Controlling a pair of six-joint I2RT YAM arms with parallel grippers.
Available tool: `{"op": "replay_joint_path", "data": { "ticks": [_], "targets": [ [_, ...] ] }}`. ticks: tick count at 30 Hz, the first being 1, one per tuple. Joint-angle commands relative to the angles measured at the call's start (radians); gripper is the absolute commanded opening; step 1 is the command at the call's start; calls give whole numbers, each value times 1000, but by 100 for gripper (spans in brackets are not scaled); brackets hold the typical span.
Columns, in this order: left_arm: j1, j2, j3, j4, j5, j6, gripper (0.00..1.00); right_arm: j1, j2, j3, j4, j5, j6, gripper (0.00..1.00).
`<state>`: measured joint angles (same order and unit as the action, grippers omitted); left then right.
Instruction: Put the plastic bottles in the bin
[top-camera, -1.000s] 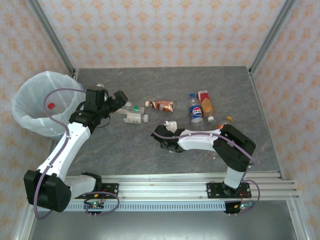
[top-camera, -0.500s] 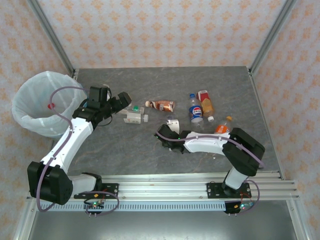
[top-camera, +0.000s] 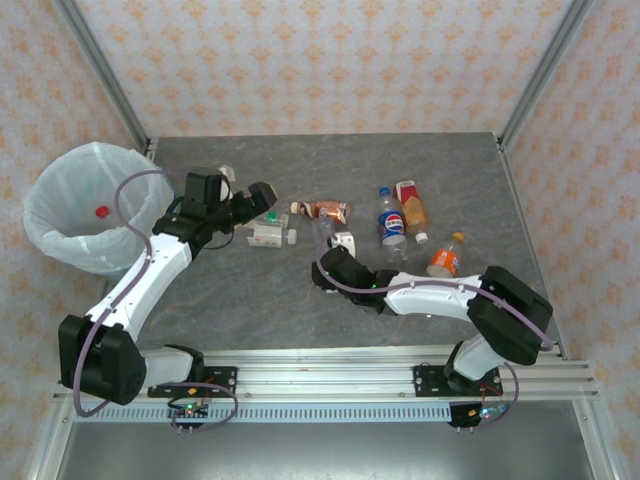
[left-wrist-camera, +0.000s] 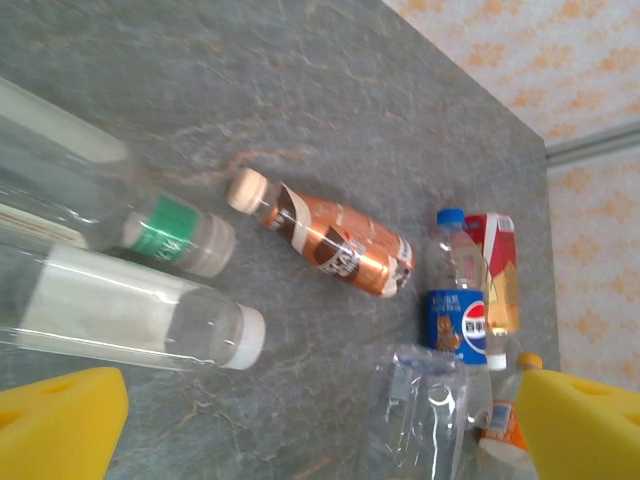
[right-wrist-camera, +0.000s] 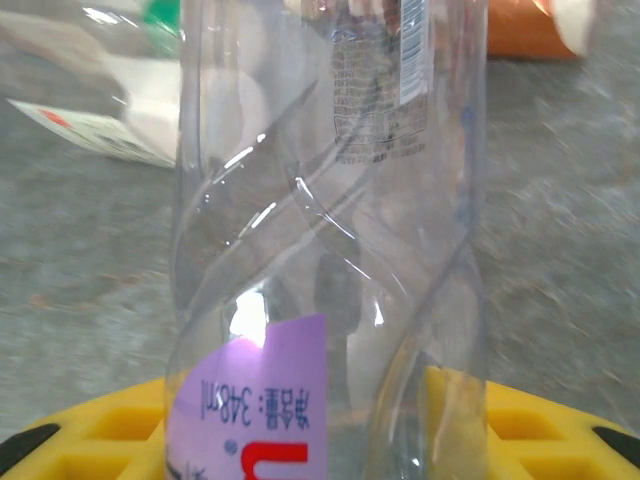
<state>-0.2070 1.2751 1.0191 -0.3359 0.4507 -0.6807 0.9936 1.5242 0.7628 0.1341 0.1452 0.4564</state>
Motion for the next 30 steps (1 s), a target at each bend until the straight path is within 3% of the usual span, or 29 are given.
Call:
{"op": "replay_joint_path", "data": {
  "ticks": [1,9,19,23,26,30],
  "targets": [
    [-29,21,3,64,66,9,100,4,-14,9,196,-57,-61,40],
    [-62,31,-15,130,110,-13,100,3,23,67,329,-198,-81,40],
    [-90,41,-15,210,244,15,98,3,52,130,372,-252,-89,40],
    [-91,48,14,143,240,44,92,4,47,137,401,-244,-96,40],
    [-92,39,7,132,221,46,79,4,41,155,391,-247,-128,40],
    [-91,25,-1,140,215,39,70,4,27,184,353,-252,-141,41]
  ]
}}
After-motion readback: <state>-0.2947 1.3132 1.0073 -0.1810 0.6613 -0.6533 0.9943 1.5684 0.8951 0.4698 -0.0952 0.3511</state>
